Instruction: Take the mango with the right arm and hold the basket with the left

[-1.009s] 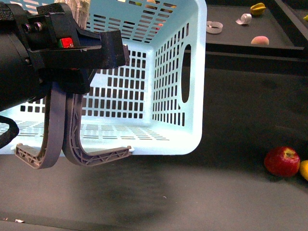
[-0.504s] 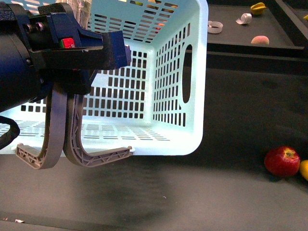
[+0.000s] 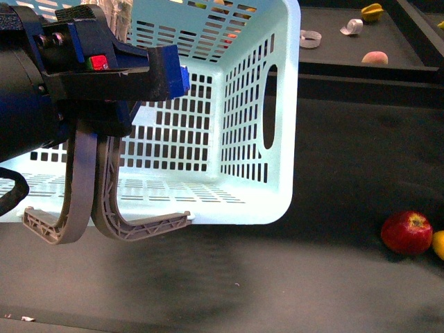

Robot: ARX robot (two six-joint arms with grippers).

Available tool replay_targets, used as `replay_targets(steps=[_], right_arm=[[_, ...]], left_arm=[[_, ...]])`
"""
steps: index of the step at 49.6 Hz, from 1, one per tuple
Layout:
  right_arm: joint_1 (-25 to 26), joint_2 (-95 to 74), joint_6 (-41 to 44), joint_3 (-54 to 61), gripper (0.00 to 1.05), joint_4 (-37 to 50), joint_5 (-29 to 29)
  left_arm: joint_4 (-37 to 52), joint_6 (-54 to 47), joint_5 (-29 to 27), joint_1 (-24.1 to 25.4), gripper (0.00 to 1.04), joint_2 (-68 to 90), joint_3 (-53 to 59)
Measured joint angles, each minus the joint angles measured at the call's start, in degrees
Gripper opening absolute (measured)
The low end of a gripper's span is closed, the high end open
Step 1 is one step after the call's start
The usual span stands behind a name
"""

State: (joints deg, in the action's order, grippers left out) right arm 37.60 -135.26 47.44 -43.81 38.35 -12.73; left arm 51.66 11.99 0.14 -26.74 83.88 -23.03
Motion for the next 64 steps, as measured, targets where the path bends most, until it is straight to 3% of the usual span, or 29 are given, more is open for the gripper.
replay_targets(steps=[25, 64], right_arm=[[-3.7, -12.3, -0.1, -9.8, 0.96, -0.1, 4.1], [-12.2, -19.6, -5.8, -18.1, 0.96, -1.4, 5.9]], left_arm=[[0.0, 0.0, 0.0, 0.0, 0.06, 0.0, 0.0], [0.0, 0.0, 0.0, 0.0, 0.06, 0.0, 0.0]])
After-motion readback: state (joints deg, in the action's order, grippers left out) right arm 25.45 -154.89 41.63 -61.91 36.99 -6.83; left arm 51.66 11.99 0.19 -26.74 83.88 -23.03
